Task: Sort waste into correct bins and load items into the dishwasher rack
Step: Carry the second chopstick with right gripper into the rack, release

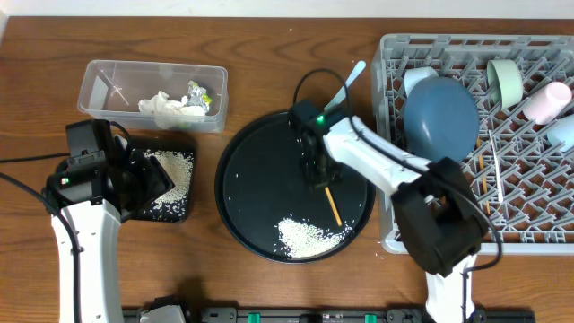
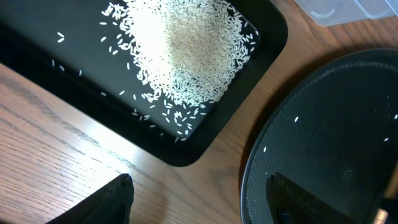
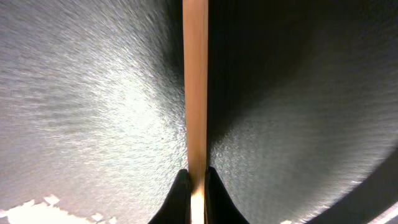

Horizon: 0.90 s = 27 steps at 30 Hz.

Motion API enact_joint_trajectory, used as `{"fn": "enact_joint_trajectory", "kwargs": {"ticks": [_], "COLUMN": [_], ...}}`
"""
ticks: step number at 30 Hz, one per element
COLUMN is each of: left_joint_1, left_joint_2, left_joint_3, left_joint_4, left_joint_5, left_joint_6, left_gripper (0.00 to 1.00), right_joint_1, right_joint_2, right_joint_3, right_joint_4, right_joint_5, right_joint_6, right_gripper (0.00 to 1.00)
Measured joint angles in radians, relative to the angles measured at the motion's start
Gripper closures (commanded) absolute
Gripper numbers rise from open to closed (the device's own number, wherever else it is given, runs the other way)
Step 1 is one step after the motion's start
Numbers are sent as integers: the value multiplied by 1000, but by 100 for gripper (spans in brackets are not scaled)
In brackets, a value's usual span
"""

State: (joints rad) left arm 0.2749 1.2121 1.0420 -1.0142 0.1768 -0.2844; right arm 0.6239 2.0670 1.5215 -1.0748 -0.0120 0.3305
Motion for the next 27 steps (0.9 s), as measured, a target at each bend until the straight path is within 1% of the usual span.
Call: {"fn": "enact_joint_trajectory", "kwargs": {"ticks": [4,8,12,15,20,24,27], "left_joint_1": [0,0,0,0,0,0,0], "left_joint_2": [0,0,0,0,0,0,0], "left_joint_3": [0,0,0,0,0,0,0], "left_joint_4": [0,0,0,0,0,0,1], "left_joint_5": [0,0,0,0,0,0,0], "left_joint_6": [0,0,0,0,0,0,0], "left_gripper": [30,30,30,30,30,30,30], "right_joint_1": [-63,-181,-332,-454,-639,-765,-824], "right_joint_2": [-118,-323,-460,-485,-475,-470,-465], "right_joint_3": [65,113,123,123,115,87,39], "right_joint_4": [-13,-24,-76,-101,-120,-87,-40], "right_joint_5": [-5,13,60,83,117,140,148], "right_joint_6": [-52,-114,-161,-221,-320,-403,-478], "right_gripper": [99,99,99,99,99,99,99]}}
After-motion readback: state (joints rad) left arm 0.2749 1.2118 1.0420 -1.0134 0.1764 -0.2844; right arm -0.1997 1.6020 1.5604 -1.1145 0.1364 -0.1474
